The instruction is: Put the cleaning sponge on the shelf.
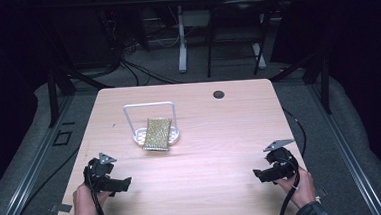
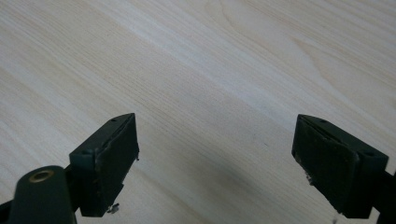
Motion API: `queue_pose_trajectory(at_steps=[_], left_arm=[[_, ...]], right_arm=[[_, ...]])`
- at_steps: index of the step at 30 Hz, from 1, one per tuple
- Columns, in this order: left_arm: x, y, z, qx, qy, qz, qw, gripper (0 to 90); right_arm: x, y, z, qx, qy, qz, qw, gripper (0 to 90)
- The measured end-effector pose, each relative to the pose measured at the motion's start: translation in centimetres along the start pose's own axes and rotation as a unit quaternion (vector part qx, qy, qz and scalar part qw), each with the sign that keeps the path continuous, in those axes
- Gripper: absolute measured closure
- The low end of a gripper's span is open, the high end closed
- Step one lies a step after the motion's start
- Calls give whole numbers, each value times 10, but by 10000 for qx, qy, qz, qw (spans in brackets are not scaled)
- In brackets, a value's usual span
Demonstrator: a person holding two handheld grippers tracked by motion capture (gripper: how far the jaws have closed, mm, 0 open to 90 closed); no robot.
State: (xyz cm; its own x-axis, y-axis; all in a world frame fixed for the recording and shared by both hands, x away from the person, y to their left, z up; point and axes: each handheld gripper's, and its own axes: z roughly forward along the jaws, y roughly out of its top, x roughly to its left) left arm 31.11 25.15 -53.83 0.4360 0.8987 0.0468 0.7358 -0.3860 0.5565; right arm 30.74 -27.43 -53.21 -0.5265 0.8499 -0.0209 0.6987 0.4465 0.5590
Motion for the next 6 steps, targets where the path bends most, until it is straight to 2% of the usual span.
queue_pose_trajectory(at_steps=[3, 6], left_arm=[[0, 2, 1, -4, 17, 60, 10000, 0], [-1, 3, 1, -21, 122, 137, 9998, 0]], right_arm=[[0, 0, 0, 2, 6, -16, 10000, 139], [1, 0, 1, 11, 19, -26, 10000, 139]])
